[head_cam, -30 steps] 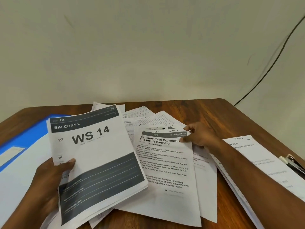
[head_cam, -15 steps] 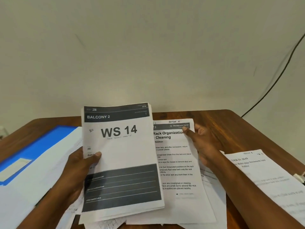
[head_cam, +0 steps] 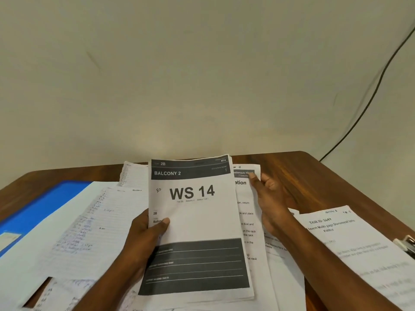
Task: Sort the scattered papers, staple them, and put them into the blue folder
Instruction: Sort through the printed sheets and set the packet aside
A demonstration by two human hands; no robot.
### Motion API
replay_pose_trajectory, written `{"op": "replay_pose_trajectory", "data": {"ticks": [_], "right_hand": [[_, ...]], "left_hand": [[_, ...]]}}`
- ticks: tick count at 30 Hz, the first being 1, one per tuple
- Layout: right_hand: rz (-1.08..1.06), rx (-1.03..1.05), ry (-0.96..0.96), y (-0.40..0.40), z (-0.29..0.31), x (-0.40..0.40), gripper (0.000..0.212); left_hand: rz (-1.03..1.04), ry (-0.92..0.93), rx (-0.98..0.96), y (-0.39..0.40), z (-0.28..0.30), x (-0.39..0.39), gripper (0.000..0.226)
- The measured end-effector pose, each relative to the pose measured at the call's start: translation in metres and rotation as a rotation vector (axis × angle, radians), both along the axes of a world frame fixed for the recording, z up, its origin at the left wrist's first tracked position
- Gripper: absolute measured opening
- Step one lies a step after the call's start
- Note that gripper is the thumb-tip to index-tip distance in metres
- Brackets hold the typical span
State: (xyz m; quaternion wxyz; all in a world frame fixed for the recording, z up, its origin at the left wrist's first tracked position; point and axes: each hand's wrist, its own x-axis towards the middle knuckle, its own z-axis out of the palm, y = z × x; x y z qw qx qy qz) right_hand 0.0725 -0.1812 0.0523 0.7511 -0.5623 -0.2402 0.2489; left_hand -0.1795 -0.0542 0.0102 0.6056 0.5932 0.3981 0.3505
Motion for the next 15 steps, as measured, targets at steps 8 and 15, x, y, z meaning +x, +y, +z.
{"op": "replay_pose_trajectory", "data": {"ticks": [8, 15], "right_hand": [[0.021, 0.013, -0.009, -0.002, 0.004, -0.008, 0.022], [0.035, 0.026, -0.030, -0.002, 0.009, -0.014, 0.027]], "left_hand": [[-0.052, 0.026, 0.093, -0.003, -0.006, 0.003, 0.030], [-0.104, 0.053, 0.147, -0.010, -0.005, 0.008, 0.039]]}}
